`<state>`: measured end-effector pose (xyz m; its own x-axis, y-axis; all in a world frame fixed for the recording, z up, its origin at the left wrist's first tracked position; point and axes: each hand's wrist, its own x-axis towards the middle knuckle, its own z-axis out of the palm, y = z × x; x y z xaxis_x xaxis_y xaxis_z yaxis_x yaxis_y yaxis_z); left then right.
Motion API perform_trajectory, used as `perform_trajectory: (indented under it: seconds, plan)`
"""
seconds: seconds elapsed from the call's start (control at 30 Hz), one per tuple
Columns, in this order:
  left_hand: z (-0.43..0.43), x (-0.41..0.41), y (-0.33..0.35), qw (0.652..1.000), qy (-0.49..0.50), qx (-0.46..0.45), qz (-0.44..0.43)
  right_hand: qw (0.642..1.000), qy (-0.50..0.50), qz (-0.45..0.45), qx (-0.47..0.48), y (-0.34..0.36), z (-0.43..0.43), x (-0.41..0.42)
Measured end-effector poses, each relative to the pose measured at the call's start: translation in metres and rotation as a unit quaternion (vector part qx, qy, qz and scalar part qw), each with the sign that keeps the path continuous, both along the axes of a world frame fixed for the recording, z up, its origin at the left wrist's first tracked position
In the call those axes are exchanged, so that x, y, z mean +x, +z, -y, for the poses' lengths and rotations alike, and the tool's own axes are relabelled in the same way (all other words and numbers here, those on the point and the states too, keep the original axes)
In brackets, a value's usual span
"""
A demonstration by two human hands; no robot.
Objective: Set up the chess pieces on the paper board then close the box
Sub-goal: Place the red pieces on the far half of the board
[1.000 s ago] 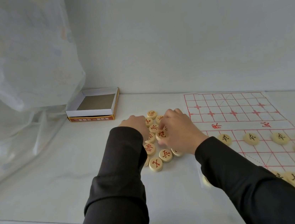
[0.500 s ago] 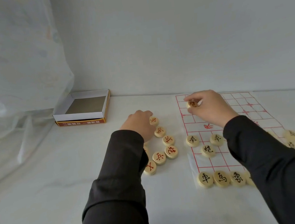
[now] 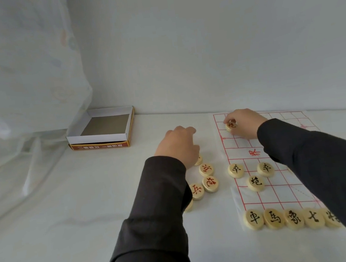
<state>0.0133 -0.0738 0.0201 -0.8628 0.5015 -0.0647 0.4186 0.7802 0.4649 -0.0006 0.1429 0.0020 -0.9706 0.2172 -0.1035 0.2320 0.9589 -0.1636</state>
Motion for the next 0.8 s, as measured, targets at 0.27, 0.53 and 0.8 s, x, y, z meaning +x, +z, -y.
perform_trajectory:
  seconds: [0.27, 0.53, 0.8]
  plan:
    - [0.0, -0.002, -0.001, 1.0, 0.002, -0.011, 0.015, 1.0, -0.002, -0.01, 0.0, -0.013, -0.007, 0.001]
    - [0.0, -0.006, -0.001, 0.999, 0.014, -0.04, 0.024, 1.0, -0.013, -0.02, 0.001, -0.012, -0.008, 0.001]
    - [0.001, 0.0, -0.005, 0.995, 0.006, -0.084, 0.043, 0.998, 0.028, -0.017, 0.058, 0.0, 0.007, 0.007]
